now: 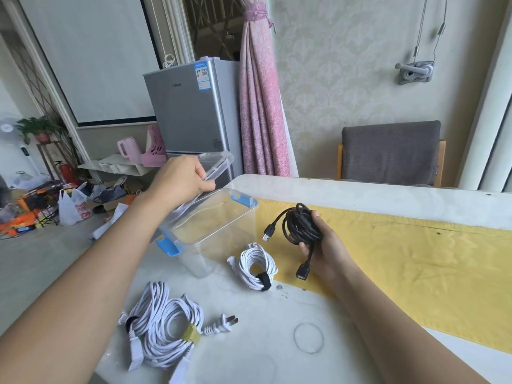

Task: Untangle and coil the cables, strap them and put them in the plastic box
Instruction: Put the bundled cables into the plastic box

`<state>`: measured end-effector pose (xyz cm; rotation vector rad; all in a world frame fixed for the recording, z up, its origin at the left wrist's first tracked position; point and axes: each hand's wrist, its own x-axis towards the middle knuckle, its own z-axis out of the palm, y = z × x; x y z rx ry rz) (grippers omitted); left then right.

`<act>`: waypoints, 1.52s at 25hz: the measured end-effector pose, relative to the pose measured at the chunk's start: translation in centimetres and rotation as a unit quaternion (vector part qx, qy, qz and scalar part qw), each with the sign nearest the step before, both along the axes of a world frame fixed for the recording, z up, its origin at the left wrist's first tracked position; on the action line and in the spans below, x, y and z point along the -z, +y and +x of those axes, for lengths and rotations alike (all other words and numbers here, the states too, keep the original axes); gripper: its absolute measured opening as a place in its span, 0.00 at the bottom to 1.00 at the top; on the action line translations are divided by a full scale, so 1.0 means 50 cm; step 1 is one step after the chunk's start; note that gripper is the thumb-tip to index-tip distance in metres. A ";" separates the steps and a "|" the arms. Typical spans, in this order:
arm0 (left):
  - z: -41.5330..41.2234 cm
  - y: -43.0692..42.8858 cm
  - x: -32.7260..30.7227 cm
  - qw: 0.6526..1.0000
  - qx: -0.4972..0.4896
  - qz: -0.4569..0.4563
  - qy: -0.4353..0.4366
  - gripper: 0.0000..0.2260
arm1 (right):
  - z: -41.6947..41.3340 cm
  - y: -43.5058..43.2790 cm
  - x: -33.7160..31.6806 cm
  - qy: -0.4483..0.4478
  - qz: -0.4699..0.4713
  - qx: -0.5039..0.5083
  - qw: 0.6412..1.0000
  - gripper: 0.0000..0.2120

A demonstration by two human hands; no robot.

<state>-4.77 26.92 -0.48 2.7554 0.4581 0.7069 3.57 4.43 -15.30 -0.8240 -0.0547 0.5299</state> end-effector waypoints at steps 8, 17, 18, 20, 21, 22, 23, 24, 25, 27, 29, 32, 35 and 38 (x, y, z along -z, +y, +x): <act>-0.087 0.120 0.060 0.985 -0.078 -0.064 -0.141 0.05 | -0.044 0.027 -0.139 -0.013 0.061 -0.041 0.997 0.12; -0.133 0.146 0.157 0.946 -0.068 -0.145 -0.281 0.06 | -0.027 0.306 -0.235 -0.055 -0.157 -0.053 0.985 0.10; -0.134 0.146 0.158 0.947 -0.065 -0.144 -0.280 0.06 | -0.025 0.327 -0.221 -0.058 -0.211 -0.066 0.973 0.11; -0.135 0.149 0.158 0.951 -0.055 -0.135 -0.271 0.05 | -0.028 0.351 -0.203 -0.073 -0.275 -0.066 0.956 0.09; -0.135 0.151 0.159 0.952 -0.053 -0.135 -0.270 0.05 | -0.030 0.358 -0.202 -0.091 -0.302 -0.070 0.947 0.08; -0.135 0.151 0.159 0.951 -0.052 -0.139 -0.271 0.05 | -0.031 0.359 -0.205 -0.101 -0.324 -0.082 0.937 0.09; -0.133 0.150 0.160 0.950 -0.050 -0.143 -0.272 0.05 | -0.036 0.352 -0.211 -0.104 -0.337 -0.096 0.931 0.10; -0.133 0.150 0.161 0.950 -0.048 -0.144 -0.273 0.05 | -0.033 0.349 -0.216 -0.091 -0.334 -0.113 0.931 0.11; -0.132 0.152 0.163 0.950 -0.046 -0.143 -0.275 0.05 | -0.033 0.341 -0.221 -0.070 -0.319 -0.127 0.936 0.12; -0.132 0.158 0.165 0.948 -0.041 -0.146 -0.280 0.05 | -0.022 0.327 -0.229 -0.062 -0.315 -0.136 0.937 0.13; -0.129 0.166 0.167 0.946 -0.038 -0.152 -0.284 0.05 | -0.015 0.317 -0.231 -0.090 -0.361 -0.152 0.916 0.14; -0.122 0.167 0.170 0.945 -0.031 -0.161 -0.282 0.05 | -0.010 0.335 -0.221 -0.126 -0.440 -0.163 0.874 0.12; -0.115 0.163 0.172 0.949 -0.018 -0.159 -0.270 0.04 | -0.018 0.357 -0.215 -0.126 -0.476 -0.176 0.852 0.11; -0.108 0.158 0.173 0.956 -0.007 -0.152 -0.252 0.05 | -0.025 0.354 -0.215 -0.113 -0.483 -0.170 0.852 0.12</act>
